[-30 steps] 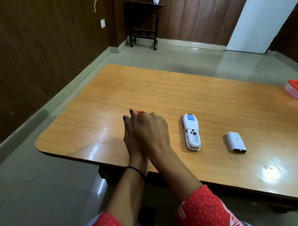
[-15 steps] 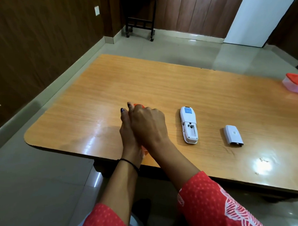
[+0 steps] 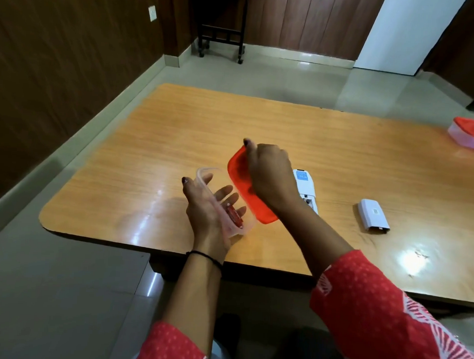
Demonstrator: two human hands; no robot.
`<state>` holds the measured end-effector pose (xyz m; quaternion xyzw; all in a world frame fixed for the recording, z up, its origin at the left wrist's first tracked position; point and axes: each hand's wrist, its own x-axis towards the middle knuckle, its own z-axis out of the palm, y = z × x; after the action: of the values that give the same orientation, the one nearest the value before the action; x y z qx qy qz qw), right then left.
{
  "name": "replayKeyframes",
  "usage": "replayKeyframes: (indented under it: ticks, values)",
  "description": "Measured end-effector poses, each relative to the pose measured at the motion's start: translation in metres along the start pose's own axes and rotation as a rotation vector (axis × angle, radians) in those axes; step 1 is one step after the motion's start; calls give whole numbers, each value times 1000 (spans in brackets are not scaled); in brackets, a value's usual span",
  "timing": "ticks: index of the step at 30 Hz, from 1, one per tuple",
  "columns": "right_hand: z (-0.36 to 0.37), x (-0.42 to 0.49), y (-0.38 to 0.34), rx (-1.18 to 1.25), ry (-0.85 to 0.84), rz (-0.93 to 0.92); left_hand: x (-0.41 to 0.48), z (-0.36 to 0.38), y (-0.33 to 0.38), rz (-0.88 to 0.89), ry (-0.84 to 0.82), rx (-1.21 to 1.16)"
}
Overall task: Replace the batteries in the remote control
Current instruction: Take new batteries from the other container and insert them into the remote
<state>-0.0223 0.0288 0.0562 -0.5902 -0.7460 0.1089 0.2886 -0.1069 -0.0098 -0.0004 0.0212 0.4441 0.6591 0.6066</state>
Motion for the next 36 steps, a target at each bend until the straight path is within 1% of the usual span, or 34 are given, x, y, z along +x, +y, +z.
replayKeyframes:
  ticks: [2, 5, 7, 9, 11, 12, 14, 17, 18, 20, 22, 25, 28, 30, 32, 33, 34, 36]
  values:
    - [-4, 4, 9, 170, 26, 107, 3, -4, 5, -47, -34, -74]
    - [6, 10, 28, 225, 91, 245, 4, -9, 13, -62, -150, -171]
    - [11, 19, 42, 287, 147, 366, 4, -15, 21, -70, -208, -168]
    - [16, 31, 52, 400, 152, 494, 7, -20, 27, -85, -232, -142]
    - [23, 43, 57, 569, 87, 629, 13, -24, 31, -89, -230, -118]
    - [26, 48, 58, 639, 20, 681, 16, -26, 33, -92, -214, -96]
    - [31, 55, 55, 707, -111, 696, 21, -30, 34, -57, -160, -21]
    - [41, 67, 52, 657, -191, 644, 28, -38, 35, 160, 15, 178]
    - [42, 71, 50, 607, -213, 620, 30, -41, 36, 228, 51, 230]
    - [48, 78, 49, 443, -257, 528, 34, -47, 38, 347, 90, 317]
    - [52, 80, 45, 269, -287, 397, 36, -50, 41, 441, 128, 414]
    - [54, 74, 40, 57, -220, 189, 38, -53, 43, 494, 216, 490]
    - [50, 55, 22, 25, -136, -3, 38, -52, 42, 554, 240, 558]
    - [46, 36, 3, -24, -214, -155, 37, -50, 42, 581, 244, 623]
    - [44, 16, -15, -184, -343, -303, 36, -49, 41, 600, 247, 660]
    - [45, 7, -22, -294, -378, -367, 34, -48, 40, 614, 252, 676]
    - [48, 1, -26, -403, -390, -413, 32, -47, 40, 624, 258, 695]
    - [53, -7, -31, -556, -372, -418, 27, -44, 40, 640, 264, 731]
